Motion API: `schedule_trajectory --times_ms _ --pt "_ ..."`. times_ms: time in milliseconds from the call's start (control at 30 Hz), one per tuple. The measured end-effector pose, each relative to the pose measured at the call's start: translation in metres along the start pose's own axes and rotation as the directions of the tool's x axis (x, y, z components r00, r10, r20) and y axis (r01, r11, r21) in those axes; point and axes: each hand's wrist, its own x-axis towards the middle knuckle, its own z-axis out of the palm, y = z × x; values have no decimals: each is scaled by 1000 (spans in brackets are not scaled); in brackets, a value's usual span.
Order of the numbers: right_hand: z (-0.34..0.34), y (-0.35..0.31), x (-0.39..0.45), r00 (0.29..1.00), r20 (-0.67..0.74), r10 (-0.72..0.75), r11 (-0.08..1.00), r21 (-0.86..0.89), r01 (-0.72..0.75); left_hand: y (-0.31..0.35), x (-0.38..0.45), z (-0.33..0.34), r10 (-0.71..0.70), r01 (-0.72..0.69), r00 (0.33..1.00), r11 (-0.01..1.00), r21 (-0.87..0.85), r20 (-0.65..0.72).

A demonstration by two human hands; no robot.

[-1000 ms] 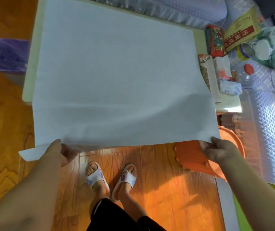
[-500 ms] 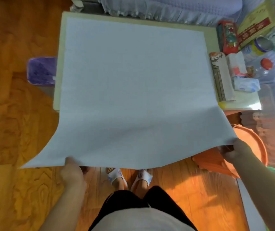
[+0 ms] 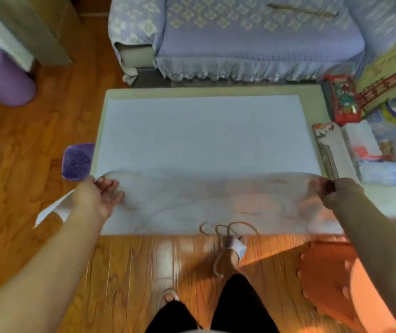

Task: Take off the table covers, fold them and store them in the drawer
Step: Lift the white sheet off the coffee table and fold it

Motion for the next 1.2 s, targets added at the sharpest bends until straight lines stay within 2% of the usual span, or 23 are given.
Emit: schedule_trajectory --times_ms 133,233,300,333,367,433,467,567,600,667,733,767,867,1000,1200 --pt "128 -61 41 992 79 -94 990 -100 102 49 58 103 114 -115 993 992 61 11" --pt "202 -82 58 975 176 -136 978 -134 160 64 84 164 182 -196 978 971 141 104" --pt "240 -80 69 955 237 -176 935 -264 238 45 101 190 211 -265 960 898 351 186" --pt "251 -68 79 936 288 -202 864 -397 308 27 109 199 212 -302 950 812 499 230" --pt "257 -48 94 912 345 -223 736 -553 390 5 119 203 207 -344 937 695 631 283" --pt "259 3 124 874 455 -169 392 -783 483 -50 141 199 171 -393 919 449 803 354" --pt "257 30 135 876 475 -81 254 -840 479 -78 155 190 136 -393 920 315 864 369" --pt "258 96 149 829 548 111 -81 -826 557 -137 205 149 16 -320 945 -136 937 325" --pt "261 113 154 807 574 137 -197 -783 590 -146 219 136 42 -308 944 -247 919 328" --pt "274 136 162 755 642 131 -345 -685 642 -146 247 119 149 -341 895 -378 861 420" --pt "295 157 169 702 698 140 -403 -608 684 -134 276 108 178 -365 856 -456 812 485" --pt "306 169 170 699 699 151 -425 -593 684 -125 288 103 171 -368 846 -500 784 505" --pt "326 206 164 775 627 73 -479 -660 579 -107 311 94 119 -383 828 -593 708 548" --pt "326 236 159 768 636 -78 -511 -687 517 -105 319 90 117 -424 800 -582 693 588" --pt "332 234 173 723 681 -112 -537 -654 533 -110 326 103 194 -375 811 -552 745 552"
